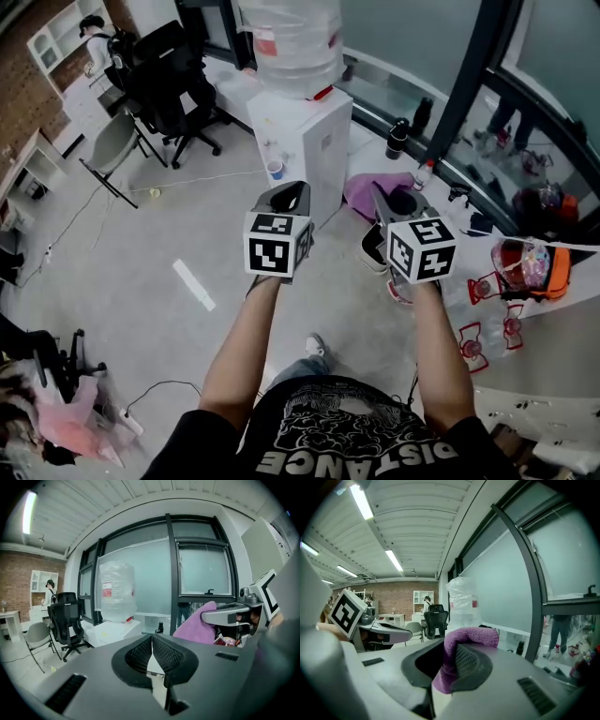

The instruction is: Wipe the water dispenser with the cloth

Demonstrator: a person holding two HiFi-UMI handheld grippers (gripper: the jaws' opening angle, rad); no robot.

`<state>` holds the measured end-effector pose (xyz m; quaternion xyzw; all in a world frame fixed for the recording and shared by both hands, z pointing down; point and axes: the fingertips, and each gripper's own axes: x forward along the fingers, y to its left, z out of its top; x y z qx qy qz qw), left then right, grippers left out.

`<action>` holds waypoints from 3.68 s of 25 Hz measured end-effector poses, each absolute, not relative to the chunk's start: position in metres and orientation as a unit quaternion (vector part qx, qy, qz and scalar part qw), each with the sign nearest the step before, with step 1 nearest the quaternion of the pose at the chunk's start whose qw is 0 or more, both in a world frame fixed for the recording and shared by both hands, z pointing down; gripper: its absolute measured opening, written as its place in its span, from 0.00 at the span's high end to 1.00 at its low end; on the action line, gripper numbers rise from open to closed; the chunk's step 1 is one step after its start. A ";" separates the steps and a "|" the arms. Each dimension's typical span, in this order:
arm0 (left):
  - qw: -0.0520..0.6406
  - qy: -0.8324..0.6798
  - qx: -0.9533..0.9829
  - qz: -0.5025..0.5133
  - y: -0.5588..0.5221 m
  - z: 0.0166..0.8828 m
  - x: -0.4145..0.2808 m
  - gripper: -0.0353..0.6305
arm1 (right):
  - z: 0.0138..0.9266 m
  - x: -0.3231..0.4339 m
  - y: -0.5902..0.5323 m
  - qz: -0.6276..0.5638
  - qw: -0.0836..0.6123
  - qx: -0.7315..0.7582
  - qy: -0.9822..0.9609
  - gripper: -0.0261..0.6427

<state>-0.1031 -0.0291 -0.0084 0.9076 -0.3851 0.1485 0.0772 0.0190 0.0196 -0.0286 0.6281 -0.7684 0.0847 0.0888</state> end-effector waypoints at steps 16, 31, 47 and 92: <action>0.077 -0.359 0.919 0.145 -0.101 0.000 -0.090 0.91 | -0.018 0.019 -0.056 0.089 0.096 0.641 -0.756 0.90; 0.073 -0.391 0.901 0.175 -0.192 0.028 -0.031 0.91 | 0.005 0.098 -0.174 0.093 0.096 0.620 -0.773 0.90; 0.108 -0.456 0.856 0.219 -0.309 0.094 0.050 0.91 | 0.103 0.174 -0.339 0.137 0.159 0.526 -0.824 0.90; 0.052 -0.448 0.874 0.181 -0.318 0.342 0.053 0.91 | 0.319 0.164 -0.407 0.068 0.086 0.540 -0.835 0.90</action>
